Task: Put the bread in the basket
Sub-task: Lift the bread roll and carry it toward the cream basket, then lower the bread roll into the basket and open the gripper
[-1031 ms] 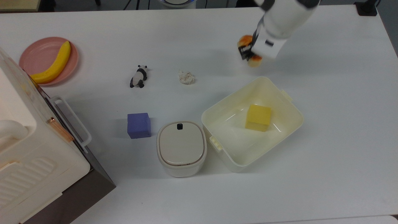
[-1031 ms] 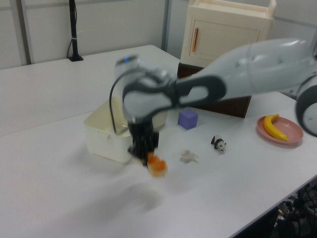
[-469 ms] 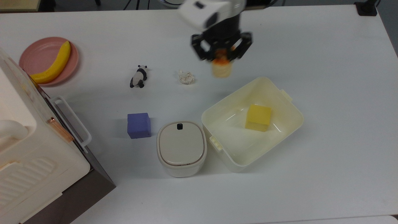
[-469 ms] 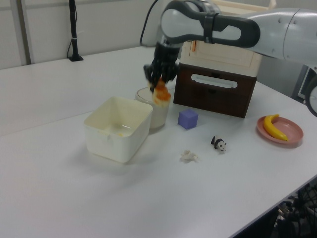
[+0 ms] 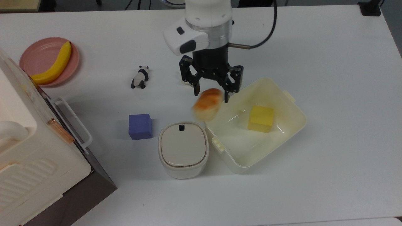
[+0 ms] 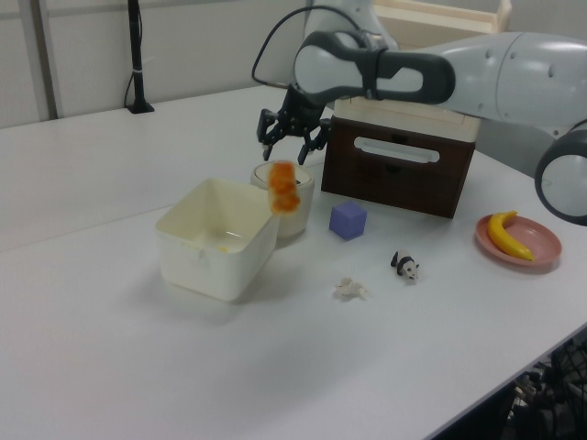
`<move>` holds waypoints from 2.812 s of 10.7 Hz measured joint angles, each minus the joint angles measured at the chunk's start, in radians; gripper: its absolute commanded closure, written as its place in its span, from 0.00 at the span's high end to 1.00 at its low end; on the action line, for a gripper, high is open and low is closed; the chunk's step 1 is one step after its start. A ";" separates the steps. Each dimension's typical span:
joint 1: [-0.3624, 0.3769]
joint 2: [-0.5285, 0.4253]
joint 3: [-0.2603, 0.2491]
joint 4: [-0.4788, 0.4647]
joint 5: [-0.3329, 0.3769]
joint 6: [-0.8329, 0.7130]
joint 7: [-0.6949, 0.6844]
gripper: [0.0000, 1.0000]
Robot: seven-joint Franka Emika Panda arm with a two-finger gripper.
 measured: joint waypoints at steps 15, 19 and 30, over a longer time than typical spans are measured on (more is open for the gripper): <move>-0.104 0.002 0.002 -0.021 -0.052 -0.273 -0.236 1.00; -0.141 0.027 0.002 -0.168 -0.051 -0.160 -0.283 1.00; -0.170 0.053 0.003 -0.235 -0.051 -0.065 -0.435 0.08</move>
